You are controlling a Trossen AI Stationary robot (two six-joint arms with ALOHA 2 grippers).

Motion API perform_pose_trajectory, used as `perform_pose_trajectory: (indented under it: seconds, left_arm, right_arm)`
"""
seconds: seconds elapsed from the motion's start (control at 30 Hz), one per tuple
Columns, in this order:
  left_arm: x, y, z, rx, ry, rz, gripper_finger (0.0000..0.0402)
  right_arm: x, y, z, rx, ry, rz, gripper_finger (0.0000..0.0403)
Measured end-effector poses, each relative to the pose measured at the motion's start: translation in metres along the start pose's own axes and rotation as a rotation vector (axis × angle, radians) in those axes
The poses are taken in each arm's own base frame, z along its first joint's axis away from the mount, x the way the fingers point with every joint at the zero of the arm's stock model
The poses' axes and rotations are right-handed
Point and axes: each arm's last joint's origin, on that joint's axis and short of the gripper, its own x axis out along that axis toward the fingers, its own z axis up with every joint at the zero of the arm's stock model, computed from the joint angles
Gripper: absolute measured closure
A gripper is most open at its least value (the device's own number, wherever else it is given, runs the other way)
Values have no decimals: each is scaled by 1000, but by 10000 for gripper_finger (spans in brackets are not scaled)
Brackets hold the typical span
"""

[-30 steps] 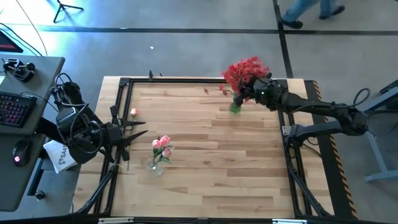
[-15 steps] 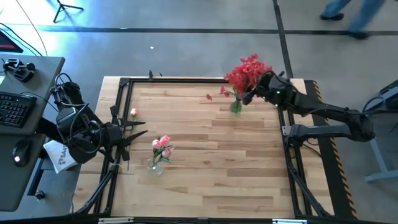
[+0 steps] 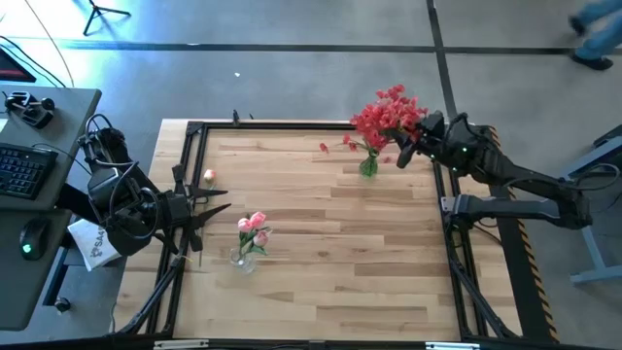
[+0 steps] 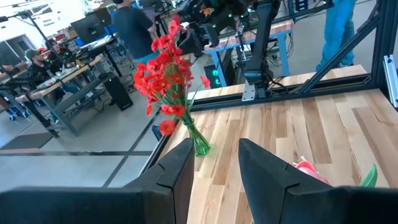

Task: Sort flowers into vase by color
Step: Put the red flowers into the green vase, then put the pink flower into the transparent vase

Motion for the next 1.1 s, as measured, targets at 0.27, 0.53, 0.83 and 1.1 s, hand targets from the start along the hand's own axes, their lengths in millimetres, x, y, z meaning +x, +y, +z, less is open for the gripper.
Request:
perform_pose_trajectory:
  seconds: [0.27,0.53,0.83,1.1]
  left_arm:
    - [1,-2,0,-16,1,0,287]
    - [1,-3,2,-117,-3,-16,287]
    - [8,-25,-1,-123,28,-39,287]
    - [9,-32,5,-287,53,-150,287]
  right_arm:
    - [11,3,-13,-28,115,-9,379]
    - [7,2,-7,-27,91,-7,315]
    - [-26,-1,23,-18,-32,63,135]
    - [-62,6,33,14,-118,248,121]
